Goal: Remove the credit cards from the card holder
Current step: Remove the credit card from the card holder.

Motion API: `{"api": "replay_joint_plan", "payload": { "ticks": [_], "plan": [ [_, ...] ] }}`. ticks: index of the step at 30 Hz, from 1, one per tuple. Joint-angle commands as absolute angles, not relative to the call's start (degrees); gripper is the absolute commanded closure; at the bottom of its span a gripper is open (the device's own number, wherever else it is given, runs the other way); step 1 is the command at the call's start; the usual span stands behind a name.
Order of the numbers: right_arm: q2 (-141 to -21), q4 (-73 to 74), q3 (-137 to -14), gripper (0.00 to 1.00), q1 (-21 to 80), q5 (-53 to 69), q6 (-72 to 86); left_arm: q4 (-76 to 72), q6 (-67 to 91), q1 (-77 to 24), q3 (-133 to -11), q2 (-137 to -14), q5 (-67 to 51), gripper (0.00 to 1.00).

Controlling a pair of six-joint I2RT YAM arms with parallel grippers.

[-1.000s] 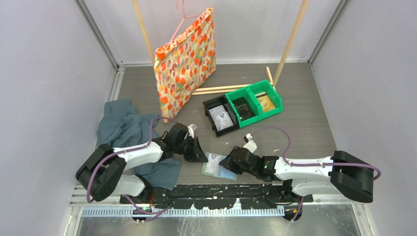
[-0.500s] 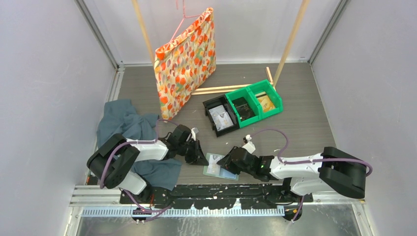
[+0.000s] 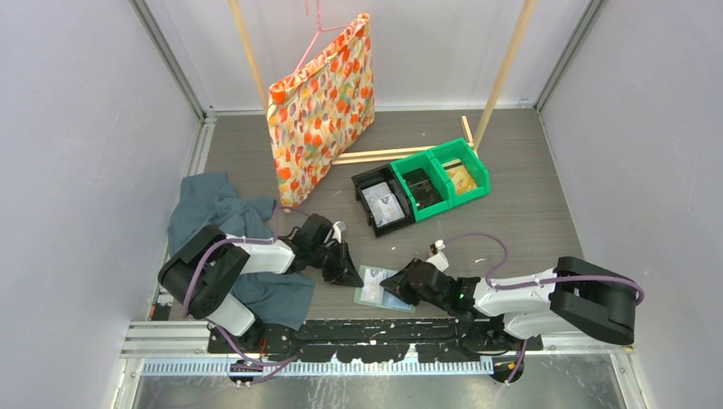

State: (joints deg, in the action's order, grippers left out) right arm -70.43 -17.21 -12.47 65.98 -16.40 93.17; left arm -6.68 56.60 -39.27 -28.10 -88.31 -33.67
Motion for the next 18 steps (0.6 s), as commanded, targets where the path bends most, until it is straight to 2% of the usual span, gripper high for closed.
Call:
{"api": "replay_joint_plan", "payload": {
  "ticks": [1, 9, 14, 18],
  "plan": [
    [-72.28, -24.10, -10.68, 0.77, 65.77, -18.13, 93.57, -4.52, 54.93, -40.00, -27.76, -91.71, -30.03, 0.91],
    [-73.13, -28.29, -9.89, 0.82, 65.76, -17.66, 92.35, -5.39, 54.93, -39.99, -27.45, -92.33, -30.54, 0.92],
    [-72.97, -29.13, -9.07, 0.99, 65.80, -17.78, 92.51, -5.55, 54.89, -39.99, -27.20, -92.63, -30.66, 0.92],
    [-69.28, -26.19, -7.47, 0.99, 65.75, -19.17, 93.16, -5.23, 55.02, -39.99, -26.74, -91.91, -30.27, 0.92]
  ]
}}
